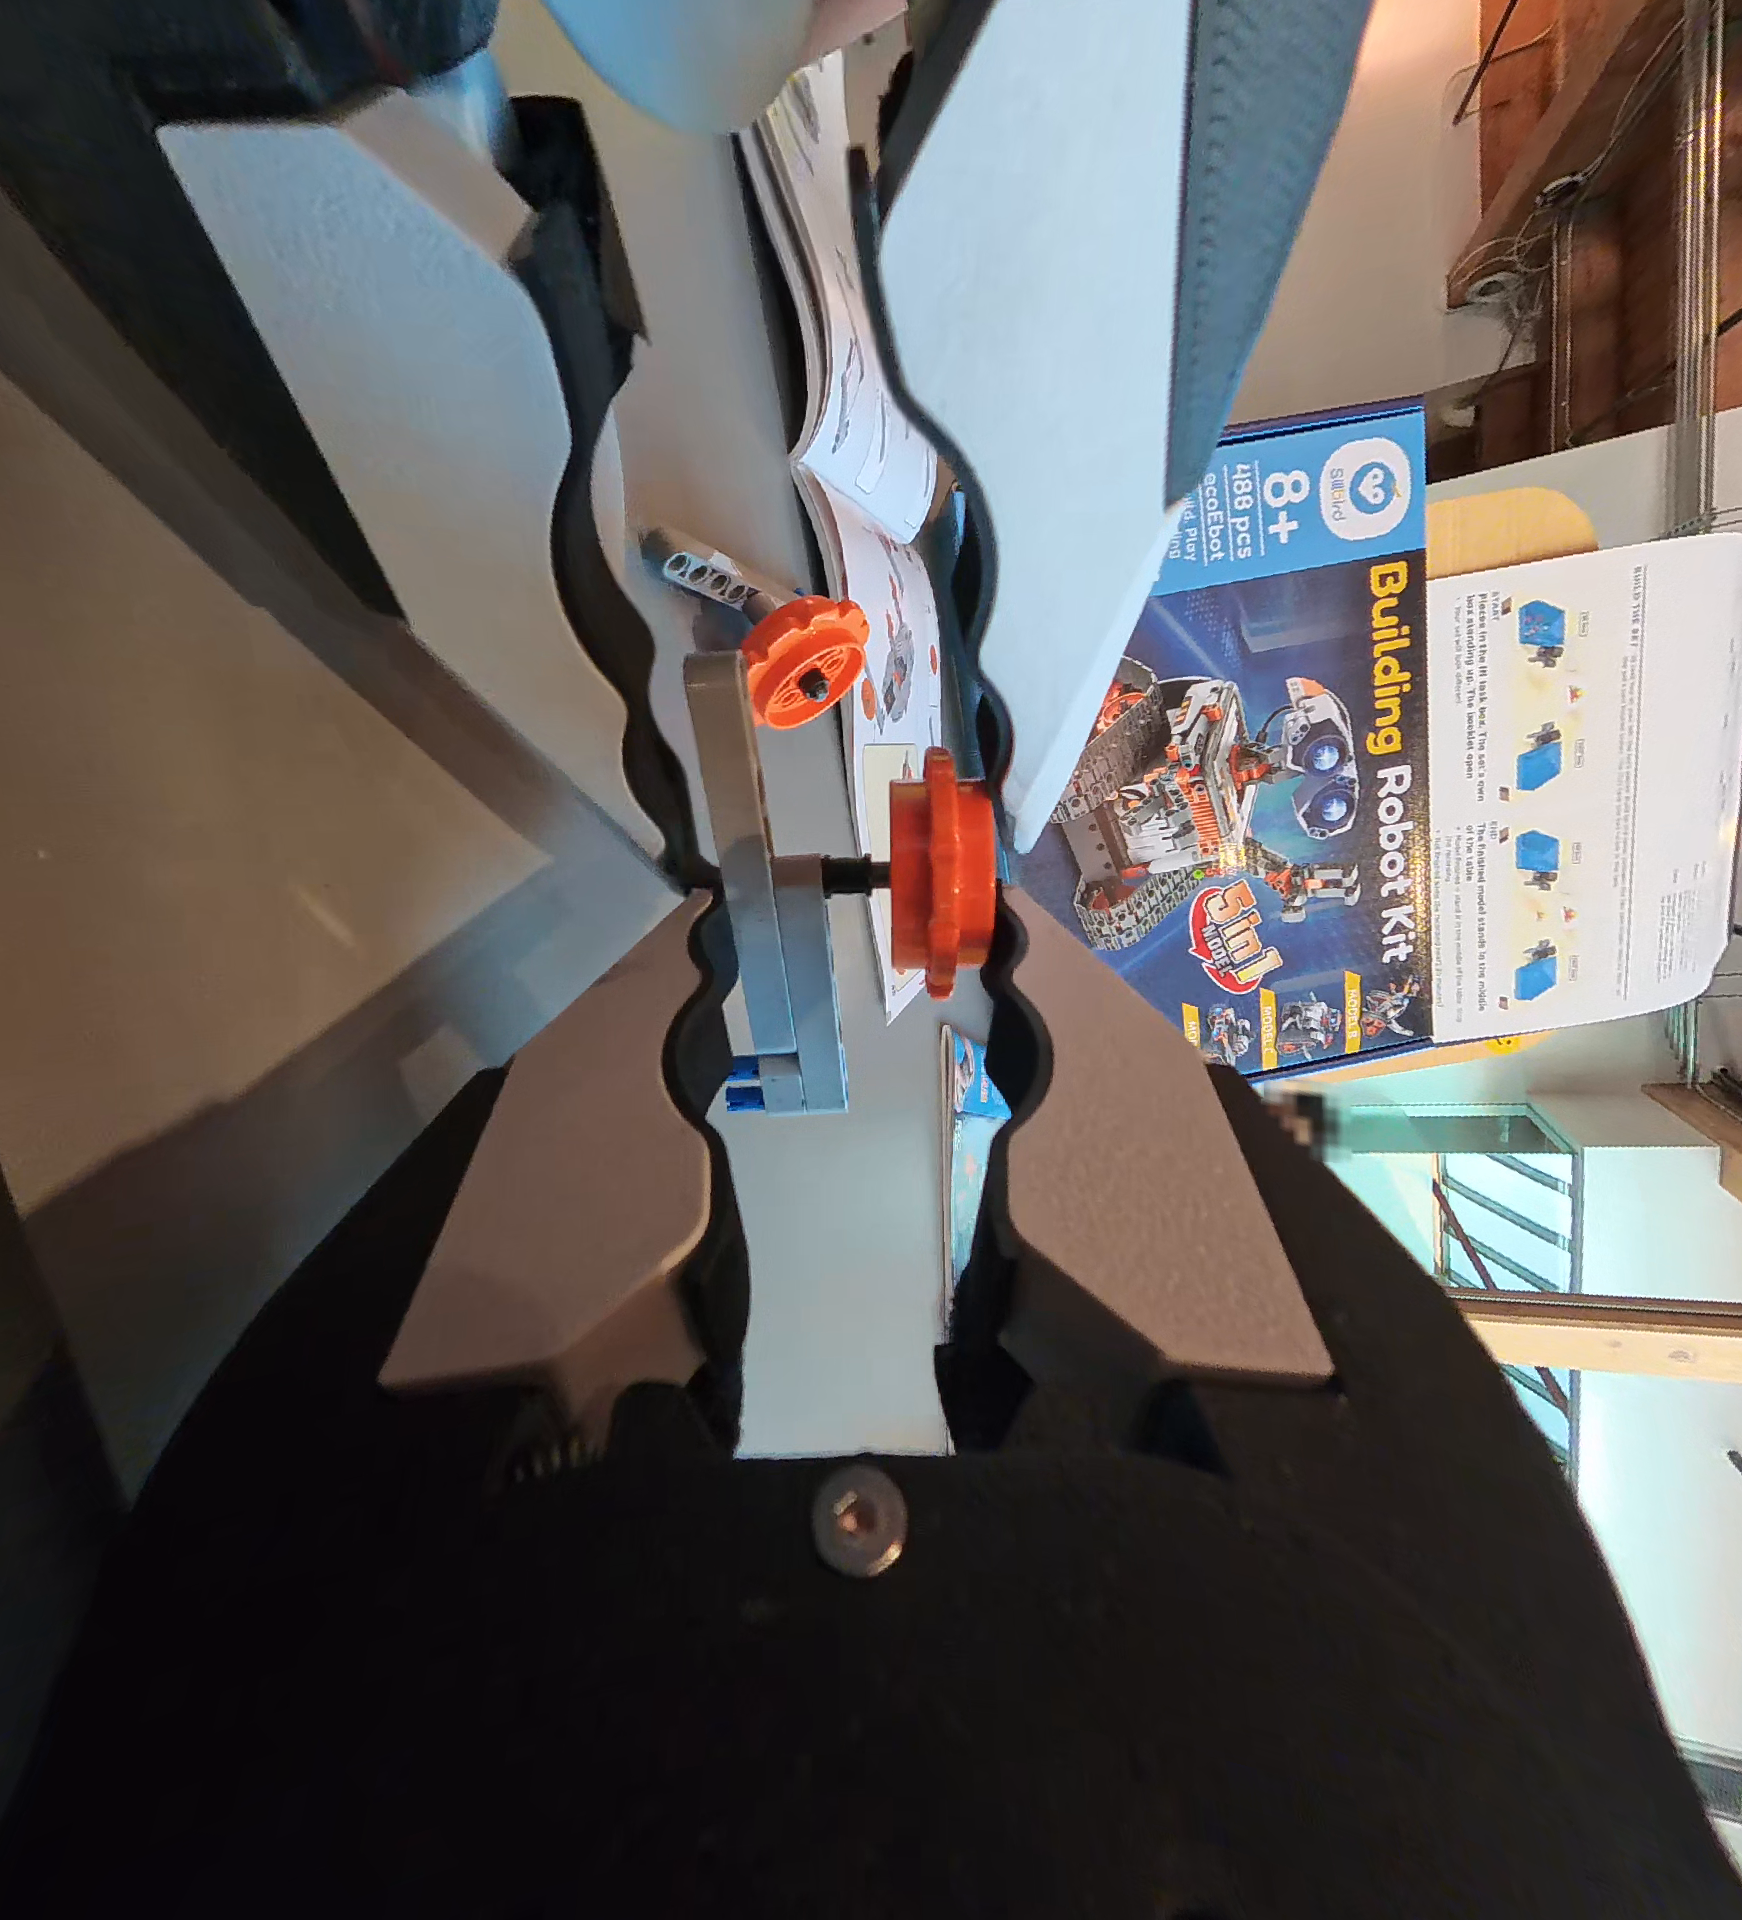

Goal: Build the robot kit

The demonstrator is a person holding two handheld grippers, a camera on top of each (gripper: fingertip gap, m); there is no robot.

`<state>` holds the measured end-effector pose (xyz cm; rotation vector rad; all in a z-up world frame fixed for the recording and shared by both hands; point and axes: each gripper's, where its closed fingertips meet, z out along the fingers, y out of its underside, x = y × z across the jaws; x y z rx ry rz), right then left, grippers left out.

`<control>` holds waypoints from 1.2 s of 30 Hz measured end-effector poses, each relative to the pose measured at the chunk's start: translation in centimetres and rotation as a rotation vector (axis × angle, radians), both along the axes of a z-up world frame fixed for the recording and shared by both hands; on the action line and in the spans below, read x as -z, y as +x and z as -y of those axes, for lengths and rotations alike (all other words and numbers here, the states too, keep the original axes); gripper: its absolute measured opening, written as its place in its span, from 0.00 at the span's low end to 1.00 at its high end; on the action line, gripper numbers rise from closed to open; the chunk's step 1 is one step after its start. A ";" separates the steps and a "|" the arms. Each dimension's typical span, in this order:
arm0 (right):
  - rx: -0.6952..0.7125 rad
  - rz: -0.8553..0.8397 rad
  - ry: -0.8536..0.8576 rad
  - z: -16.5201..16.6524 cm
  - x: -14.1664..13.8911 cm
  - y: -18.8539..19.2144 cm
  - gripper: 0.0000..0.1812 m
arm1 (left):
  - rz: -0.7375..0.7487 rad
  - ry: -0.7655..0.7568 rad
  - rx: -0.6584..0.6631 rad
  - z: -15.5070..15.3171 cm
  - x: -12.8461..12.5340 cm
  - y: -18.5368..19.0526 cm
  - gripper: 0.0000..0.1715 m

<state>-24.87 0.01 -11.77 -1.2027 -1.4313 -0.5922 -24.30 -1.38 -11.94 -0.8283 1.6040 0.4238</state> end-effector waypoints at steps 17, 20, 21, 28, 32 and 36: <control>-0.019 0.042 0.024 0.2 0.3 -0.3 0.26 | -0.006 -0.033 0.005 -0.2 0.6 0.0 0.29; -0.025 0.046 0.034 0.1 0.3 -0.3 0.26 | -0.012 -0.021 -0.001 -0.3 0.6 0.0 0.29; -0.026 0.049 0.042 0.1 0.3 -0.3 0.26 | -0.016 -0.012 -0.001 -0.3 0.6 0.0 0.29; -0.022 0.051 0.024 0.1 0.5 -0.2 0.27 | -0.018 -0.012 0.002 -0.3 0.6 0.0 0.27; -0.009 0.032 0.026 0.1 0.2 -0.2 0.26 | -0.005 -0.012 0.002 -0.3 0.3 0.0 0.27; 0.007 -0.021 -0.034 0.0 0.3 -0.1 0.26 | -0.007 0.039 0.000 -0.3 0.0 -0.1 0.27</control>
